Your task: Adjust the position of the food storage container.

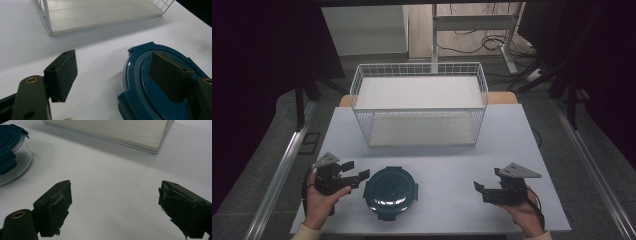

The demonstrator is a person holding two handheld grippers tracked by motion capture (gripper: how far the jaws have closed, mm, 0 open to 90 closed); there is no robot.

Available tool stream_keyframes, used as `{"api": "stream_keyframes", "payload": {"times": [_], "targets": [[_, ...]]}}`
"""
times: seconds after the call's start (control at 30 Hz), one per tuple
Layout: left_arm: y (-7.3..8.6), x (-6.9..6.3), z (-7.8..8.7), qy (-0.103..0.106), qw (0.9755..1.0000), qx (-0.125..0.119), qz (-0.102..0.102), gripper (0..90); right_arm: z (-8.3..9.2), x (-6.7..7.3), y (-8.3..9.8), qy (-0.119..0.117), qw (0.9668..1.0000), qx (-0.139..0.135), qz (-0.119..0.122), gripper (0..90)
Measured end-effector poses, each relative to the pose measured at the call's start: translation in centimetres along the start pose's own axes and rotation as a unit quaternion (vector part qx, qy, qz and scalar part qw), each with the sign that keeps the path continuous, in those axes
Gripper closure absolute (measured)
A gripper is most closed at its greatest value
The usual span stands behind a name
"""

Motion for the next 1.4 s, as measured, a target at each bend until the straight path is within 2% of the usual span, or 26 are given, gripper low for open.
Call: {"api": "stream_keyframes", "payload": {"times": [0.17,0.43,0.6,0.83,0.93,0.97,1.0,1.17,1.27,1.37,1.4], "targets": [[0.0,-0.1,0.4,-0.003,1.0000,-0.006,0.001,22.8,-0.1,-0.4,0.2,0.001,1.0000,0.001,-0.002,16.1],[0.1,-0.7,0.9,0.008,0.9999,-0.008,-0.006,23.4,0.4,0.0,0.0,0.003,1.0000,-0.001,0.004,17.8],[0.0,-0.4,0.7,0.010,0.9999,-0.003,-0.008,23.4,0.3,-0.6,0.0,0.008,0.9999,-0.001,-0.013,19.9],[-0.1,-0.6,0.9,0.011,0.9999,-0.003,-0.011,23.5,0.2,-0.7,0.3,0.008,0.9998,0.004,-0.017,20.5],[-1.0,-0.8,2.2,0.002,0.9996,-0.013,-0.027,23.5,0.4,-0.7,0.1,0.011,0.9998,0.001,-0.015,20.5],[-1.0,-0.8,2.2,0.002,0.9996,-0.013,-0.027,23.5,0.4,-0.7,0.1,0.011,0.9998,0.001,-0.015,20.5],[-1.4,-1.1,3.0,0.008,0.9995,-0.020,-0.025,23.5,0.4,-0.9,0.1,0.014,0.9998,0.004,-0.016,20.5],[-1.4,-1.3,3.3,0.014,0.9994,-0.013,-0.030,23.9,0.3,-1.3,0.3,0.023,0.9995,0.012,-0.021,20.8],[-1.2,-1.5,3.4,0.022,0.9992,-0.005,-0.032,29.3,0.2,-1.6,0.5,0.028,0.9991,0.018,-0.025,21.0],[-0.8,-1.4,4.0,0.018,0.9991,0.004,-0.037,38.3,0.2,-1.6,0.6,0.029,0.9991,0.019,-0.023,21.0],[-0.5,-1.3,4.6,0.011,0.9990,0.012,-0.042,42.4,0.2,-1.6,0.6,0.028,0.9992,0.018,-0.024,21.0]]}}
Point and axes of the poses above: each handheld gripper's, and its own axes: z roughly backward along the jaws, y roughly out of its underside, x roughly to its left, the point moved 7 cm from there along -z, roughly forward along the jaws, and after that the axes turned 4 degrees about y, right-handed, at the moved point
